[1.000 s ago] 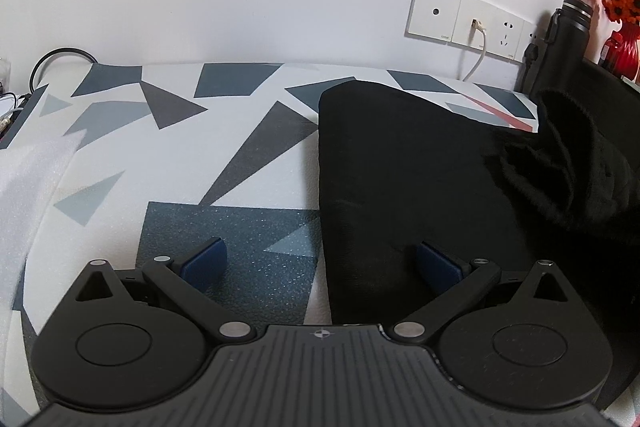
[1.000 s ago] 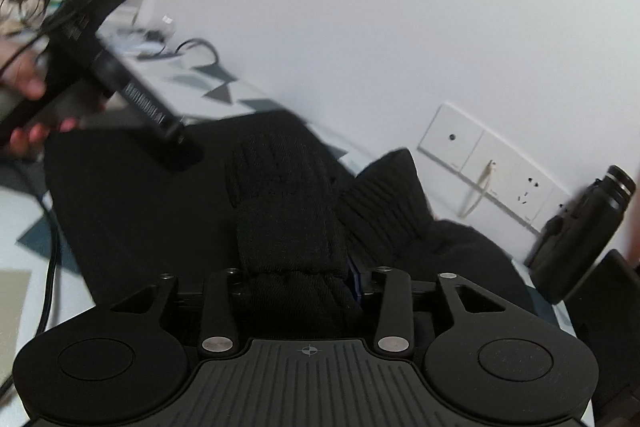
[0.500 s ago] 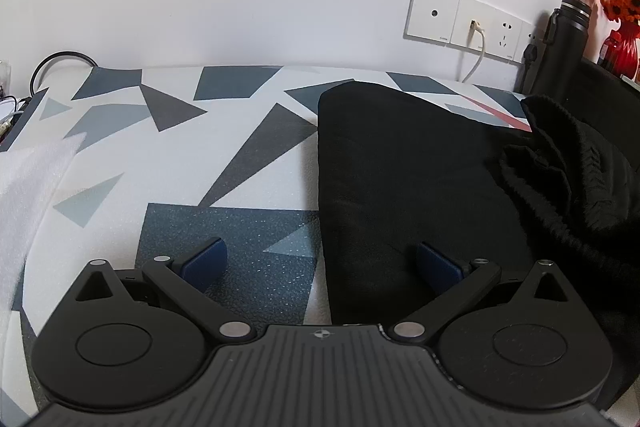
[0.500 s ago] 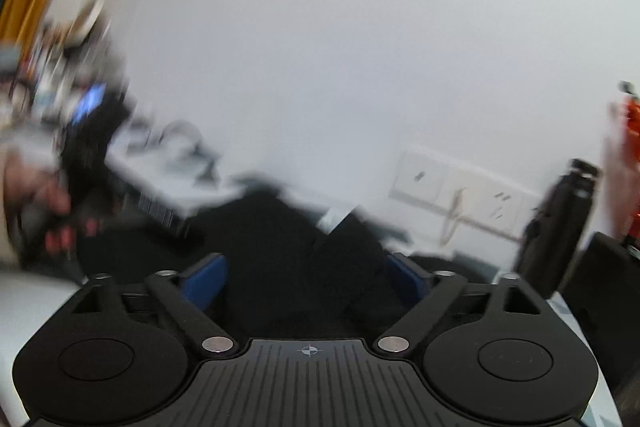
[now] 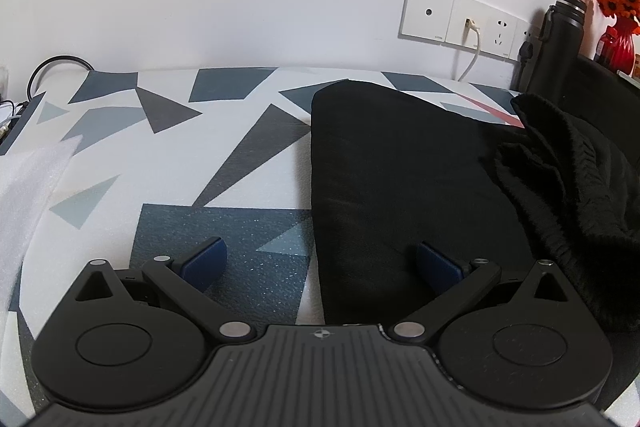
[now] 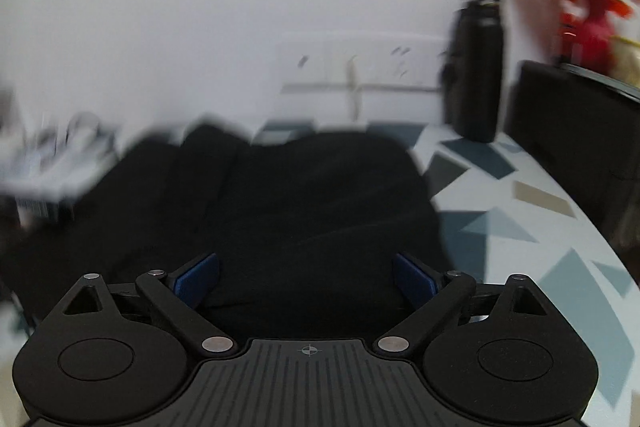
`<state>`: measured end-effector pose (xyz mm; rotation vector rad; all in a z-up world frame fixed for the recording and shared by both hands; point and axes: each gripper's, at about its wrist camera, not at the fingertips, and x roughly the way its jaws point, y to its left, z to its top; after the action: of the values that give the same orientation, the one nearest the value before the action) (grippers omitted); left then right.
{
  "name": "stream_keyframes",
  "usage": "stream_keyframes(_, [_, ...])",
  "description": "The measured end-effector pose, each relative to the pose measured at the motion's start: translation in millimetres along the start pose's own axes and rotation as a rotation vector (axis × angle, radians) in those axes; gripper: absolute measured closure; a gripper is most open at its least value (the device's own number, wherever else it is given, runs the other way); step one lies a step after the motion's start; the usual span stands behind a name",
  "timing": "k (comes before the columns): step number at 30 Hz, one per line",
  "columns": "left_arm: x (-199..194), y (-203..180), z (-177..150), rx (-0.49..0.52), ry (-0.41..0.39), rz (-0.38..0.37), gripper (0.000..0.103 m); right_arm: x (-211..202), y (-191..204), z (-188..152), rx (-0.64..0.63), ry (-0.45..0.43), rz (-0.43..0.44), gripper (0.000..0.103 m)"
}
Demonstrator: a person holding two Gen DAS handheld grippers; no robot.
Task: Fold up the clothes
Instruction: 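Open the right gripper and drop the knit garment beside the stack, then move the open left gripper over the bunched black knit garment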
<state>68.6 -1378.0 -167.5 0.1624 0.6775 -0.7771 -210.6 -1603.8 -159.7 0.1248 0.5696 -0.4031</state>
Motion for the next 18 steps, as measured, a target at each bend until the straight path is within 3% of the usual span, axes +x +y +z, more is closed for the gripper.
stream_keyframes(6, [-8.7, -10.2, -9.5, -0.042, -0.009, 0.069, 0.0, 44.4, -13.9, 23.9, -0.023, 0.108, 0.122, 0.004])
stream_keyframes(13, [-18.6, -31.6, -21.7, -0.128, 0.006, 0.182, 0.0, 80.2, -26.2, 48.5, -0.082, 0.183, 0.199, 0.001])
stream_keyframes(18, [-24.9, -54.5, -26.7, -0.103, 0.037, 0.138, 0.0, 102.4, -34.3, 61.3, -0.066, 0.191, 0.222, 0.001])
